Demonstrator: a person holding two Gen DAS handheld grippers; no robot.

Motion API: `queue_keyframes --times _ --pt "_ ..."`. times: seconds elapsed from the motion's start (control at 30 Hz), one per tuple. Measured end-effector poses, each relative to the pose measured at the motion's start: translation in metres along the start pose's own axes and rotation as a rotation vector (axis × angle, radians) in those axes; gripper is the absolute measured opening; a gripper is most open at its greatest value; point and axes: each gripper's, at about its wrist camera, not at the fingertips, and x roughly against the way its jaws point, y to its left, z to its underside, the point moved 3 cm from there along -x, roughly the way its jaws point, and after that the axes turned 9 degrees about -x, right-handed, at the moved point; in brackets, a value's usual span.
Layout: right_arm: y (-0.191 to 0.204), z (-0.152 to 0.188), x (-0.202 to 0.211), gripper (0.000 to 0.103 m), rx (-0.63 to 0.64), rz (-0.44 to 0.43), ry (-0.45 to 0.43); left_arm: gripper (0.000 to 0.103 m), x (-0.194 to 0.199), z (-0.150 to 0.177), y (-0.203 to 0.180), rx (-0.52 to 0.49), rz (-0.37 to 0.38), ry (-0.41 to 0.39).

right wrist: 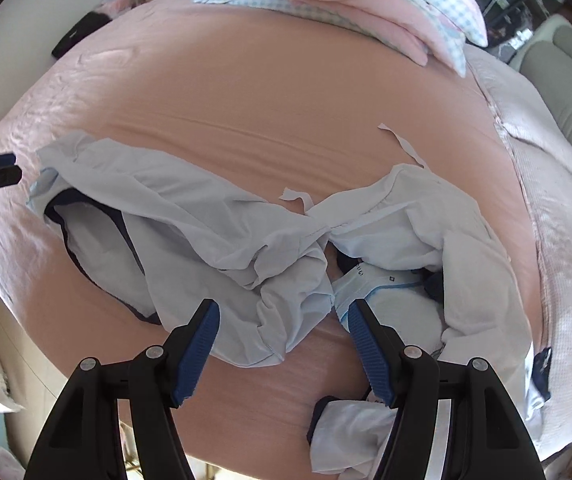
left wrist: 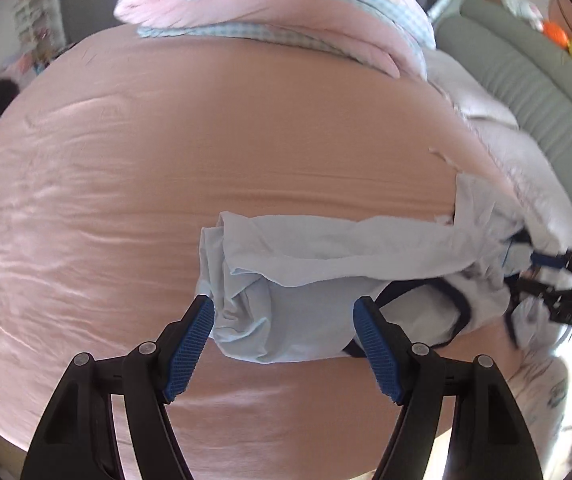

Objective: Fold clothes

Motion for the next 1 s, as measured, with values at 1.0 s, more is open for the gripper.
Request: queue_keyframes --times 1.0 --pt "-0.008 0.006 -0.031 0.067 -0.538 -0.320 -0.156 0.071 -0.007 0.041 0.050 0.550 0.164 -0.200"
